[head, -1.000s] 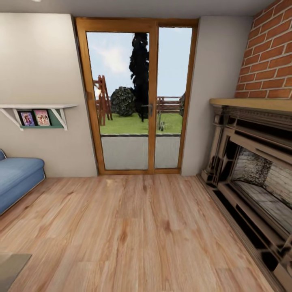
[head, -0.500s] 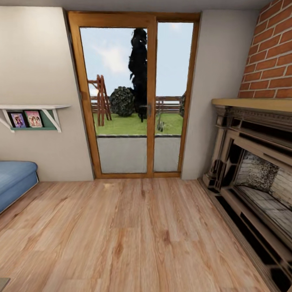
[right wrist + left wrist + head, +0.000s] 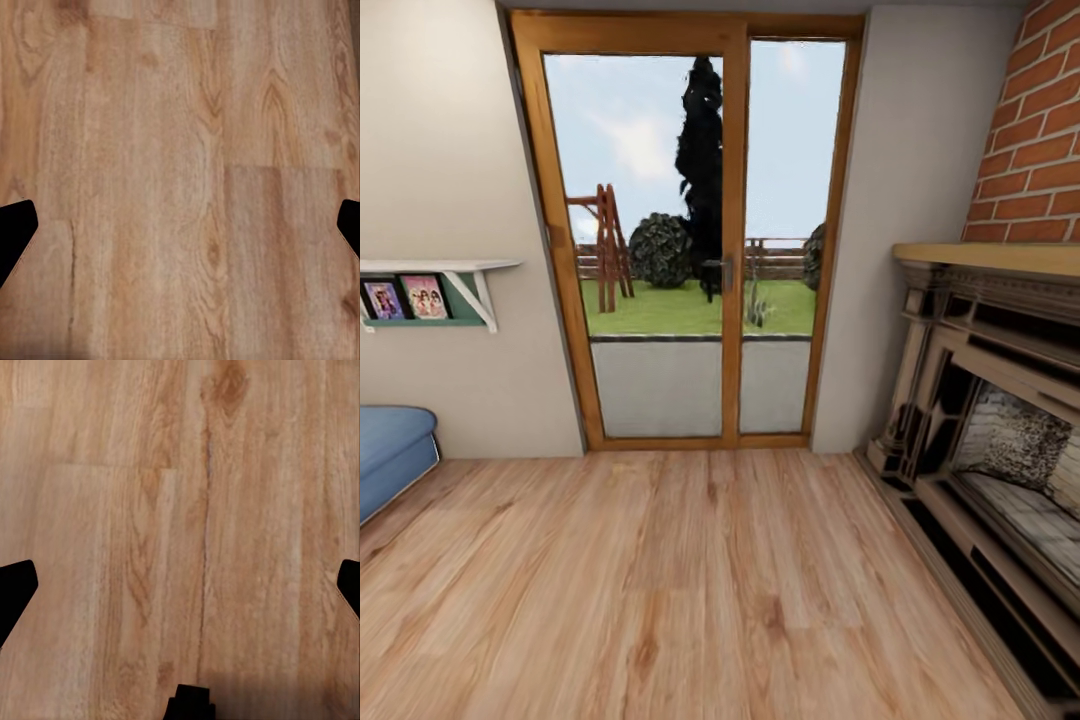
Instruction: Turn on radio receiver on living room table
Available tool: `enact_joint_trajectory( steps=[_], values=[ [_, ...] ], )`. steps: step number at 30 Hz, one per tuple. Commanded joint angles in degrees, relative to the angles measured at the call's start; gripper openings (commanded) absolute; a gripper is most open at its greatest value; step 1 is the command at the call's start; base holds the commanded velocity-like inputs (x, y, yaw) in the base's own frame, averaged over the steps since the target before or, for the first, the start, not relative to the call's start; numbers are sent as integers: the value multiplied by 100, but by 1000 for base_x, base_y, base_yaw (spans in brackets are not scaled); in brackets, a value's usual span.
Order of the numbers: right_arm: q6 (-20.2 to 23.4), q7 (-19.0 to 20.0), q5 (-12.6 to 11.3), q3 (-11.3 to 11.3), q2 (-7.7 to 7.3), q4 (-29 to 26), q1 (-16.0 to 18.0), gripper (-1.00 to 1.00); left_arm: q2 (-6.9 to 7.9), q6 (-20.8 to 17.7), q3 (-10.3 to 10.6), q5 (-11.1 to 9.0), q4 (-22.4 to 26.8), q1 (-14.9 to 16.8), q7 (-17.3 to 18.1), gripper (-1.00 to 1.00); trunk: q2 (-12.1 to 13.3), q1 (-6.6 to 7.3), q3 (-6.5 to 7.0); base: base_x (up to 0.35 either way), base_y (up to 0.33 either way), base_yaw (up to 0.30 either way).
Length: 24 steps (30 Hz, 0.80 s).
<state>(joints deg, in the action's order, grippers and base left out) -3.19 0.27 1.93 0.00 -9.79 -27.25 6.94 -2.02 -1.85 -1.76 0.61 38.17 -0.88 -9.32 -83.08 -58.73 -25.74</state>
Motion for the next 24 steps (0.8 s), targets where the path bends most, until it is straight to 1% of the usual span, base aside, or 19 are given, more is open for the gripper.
enact_joint_trajectory(
  steps=[1,6,24],
  values=[
    [-2,0,0,0,-2,0,0,100,-2,0,0,0,1,0,0,100,0,0,0,325,0,6],
    [-6,0,0,-7,-4,0,0,100,0,0,0,0,-2,0,0,100,0,0,0,325,0,118],
    [-1,0,0,-6,0,0,0,100,0,0,0,0,0,0,0,100,0,0,0,325,0,247]
  ],
)
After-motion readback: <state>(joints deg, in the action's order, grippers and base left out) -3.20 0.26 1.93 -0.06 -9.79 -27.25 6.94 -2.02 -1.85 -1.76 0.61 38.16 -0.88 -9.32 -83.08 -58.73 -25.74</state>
